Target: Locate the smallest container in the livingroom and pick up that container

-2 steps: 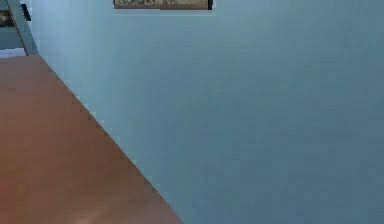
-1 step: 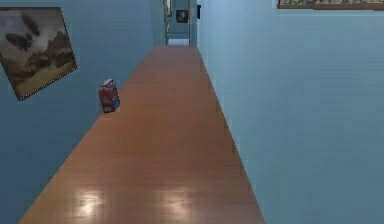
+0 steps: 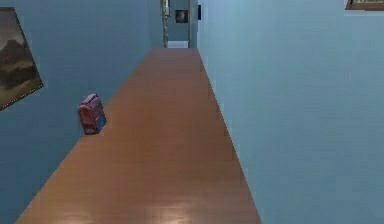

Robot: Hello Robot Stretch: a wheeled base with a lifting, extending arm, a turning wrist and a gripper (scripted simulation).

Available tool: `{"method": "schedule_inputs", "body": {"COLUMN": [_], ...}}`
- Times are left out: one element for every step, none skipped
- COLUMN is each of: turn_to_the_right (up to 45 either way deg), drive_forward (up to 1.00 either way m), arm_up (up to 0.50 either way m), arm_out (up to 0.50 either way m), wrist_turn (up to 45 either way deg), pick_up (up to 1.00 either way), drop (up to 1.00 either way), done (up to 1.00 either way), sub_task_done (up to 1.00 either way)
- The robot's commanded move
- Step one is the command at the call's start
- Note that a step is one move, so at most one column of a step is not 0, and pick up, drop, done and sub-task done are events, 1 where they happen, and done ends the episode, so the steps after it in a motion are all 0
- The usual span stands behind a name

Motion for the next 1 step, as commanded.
{"method": "schedule_inputs", "body": {"turn_to_the_right": [-3.0], "drive_forward": [0.00], "arm_up": [0.00], "arm_out": [0.00], "wrist_turn": [0.0], "pick_up": [0.00], "drop": [0.00], "done": [0.00], "sub_task_done": [0.00]}}
